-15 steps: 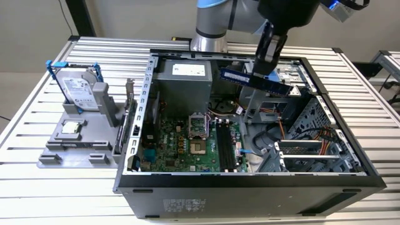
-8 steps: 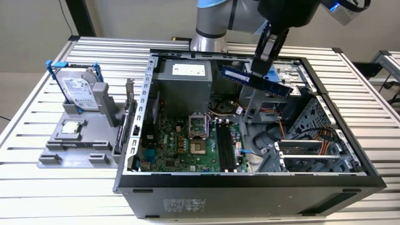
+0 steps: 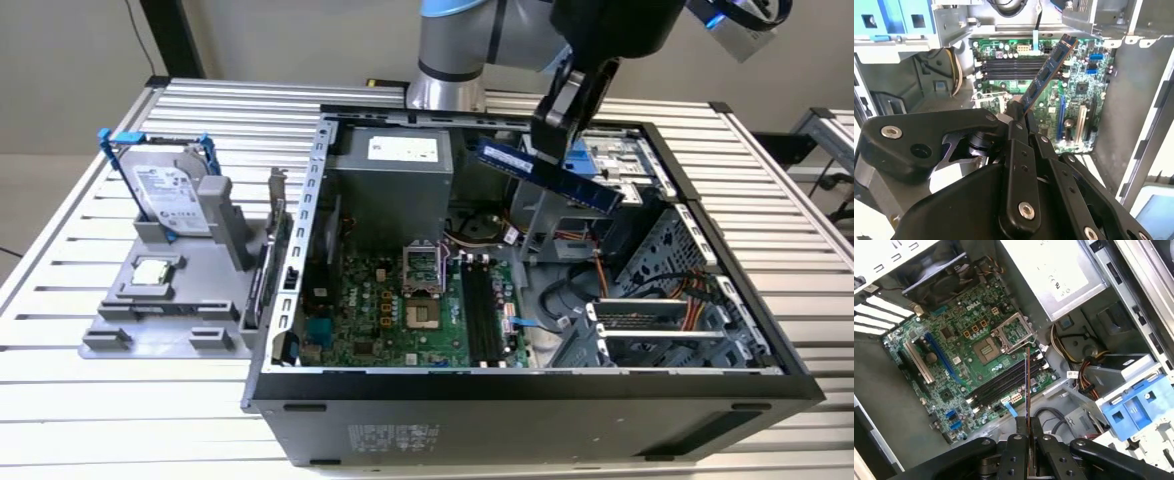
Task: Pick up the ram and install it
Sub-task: 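Pick up the ram and move it above insertion slot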
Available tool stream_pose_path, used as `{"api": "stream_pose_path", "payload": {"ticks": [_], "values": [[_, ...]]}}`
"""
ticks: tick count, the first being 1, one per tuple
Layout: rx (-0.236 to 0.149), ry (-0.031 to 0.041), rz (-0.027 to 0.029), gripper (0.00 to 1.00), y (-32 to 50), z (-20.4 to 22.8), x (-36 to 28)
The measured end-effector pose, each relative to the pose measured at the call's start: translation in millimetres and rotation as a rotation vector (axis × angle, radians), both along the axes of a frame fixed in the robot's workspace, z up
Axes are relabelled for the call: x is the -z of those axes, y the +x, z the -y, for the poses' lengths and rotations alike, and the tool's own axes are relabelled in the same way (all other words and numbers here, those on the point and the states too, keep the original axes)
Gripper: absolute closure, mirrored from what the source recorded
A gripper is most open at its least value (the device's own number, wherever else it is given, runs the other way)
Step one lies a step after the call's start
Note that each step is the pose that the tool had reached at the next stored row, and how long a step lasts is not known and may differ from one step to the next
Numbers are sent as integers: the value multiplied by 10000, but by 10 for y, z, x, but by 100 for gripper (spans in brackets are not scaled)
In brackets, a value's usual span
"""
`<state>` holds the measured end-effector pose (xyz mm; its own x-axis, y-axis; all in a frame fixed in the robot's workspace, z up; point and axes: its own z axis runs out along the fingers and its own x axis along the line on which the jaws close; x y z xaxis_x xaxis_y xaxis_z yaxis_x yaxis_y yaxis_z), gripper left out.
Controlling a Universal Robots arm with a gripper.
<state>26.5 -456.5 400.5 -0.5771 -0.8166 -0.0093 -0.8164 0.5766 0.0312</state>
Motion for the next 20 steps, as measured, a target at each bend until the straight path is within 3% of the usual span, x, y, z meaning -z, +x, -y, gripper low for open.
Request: {"api": "stream_pose_path", "payload": {"ticks": [20], "values": [[3029, 0, 0, 100, 0, 0, 0]]}}
